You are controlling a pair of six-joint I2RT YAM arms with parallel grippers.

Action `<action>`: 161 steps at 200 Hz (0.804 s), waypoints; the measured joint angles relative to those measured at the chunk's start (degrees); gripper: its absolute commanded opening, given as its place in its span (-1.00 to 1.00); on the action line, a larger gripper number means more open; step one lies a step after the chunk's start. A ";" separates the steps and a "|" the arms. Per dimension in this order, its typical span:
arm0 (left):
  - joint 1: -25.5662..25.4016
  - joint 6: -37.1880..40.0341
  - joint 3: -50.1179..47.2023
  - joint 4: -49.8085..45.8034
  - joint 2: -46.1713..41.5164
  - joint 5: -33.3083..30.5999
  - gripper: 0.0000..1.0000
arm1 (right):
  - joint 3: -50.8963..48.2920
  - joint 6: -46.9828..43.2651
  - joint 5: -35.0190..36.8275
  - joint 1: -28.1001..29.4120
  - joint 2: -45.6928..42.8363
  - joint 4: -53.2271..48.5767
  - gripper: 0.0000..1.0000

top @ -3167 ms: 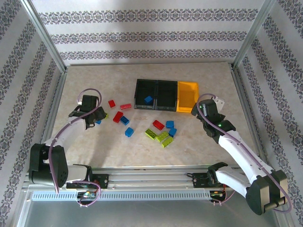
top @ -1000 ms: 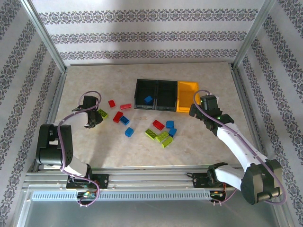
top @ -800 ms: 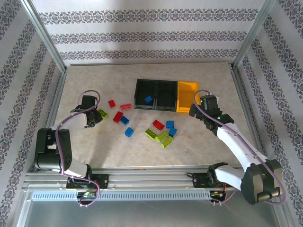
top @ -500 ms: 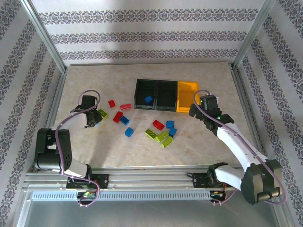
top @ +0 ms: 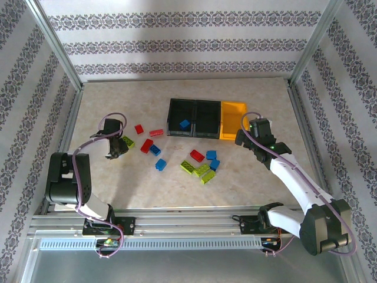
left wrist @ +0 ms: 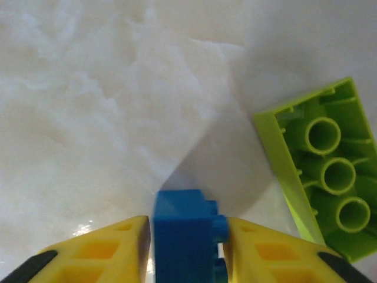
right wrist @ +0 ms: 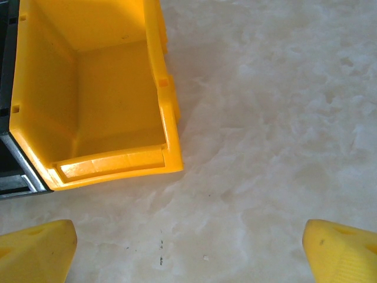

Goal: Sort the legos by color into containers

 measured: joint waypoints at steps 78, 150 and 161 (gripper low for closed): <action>-0.59 0.22 2.34 -1.86 -2.67 0.20 -0.56 | 0.00 0.15 -0.24 0.02 0.00 0.00 0.96; -17.20 1.05 18.80 -4.66 -1.46 0.98 -0.56 | 0.00 1.64 -0.59 0.57 0.00 -0.33 0.96; -19.80 1.64 22.32 -4.68 0.85 1.46 -0.56 | 0.00 1.90 -0.59 0.94 0.00 -0.70 0.96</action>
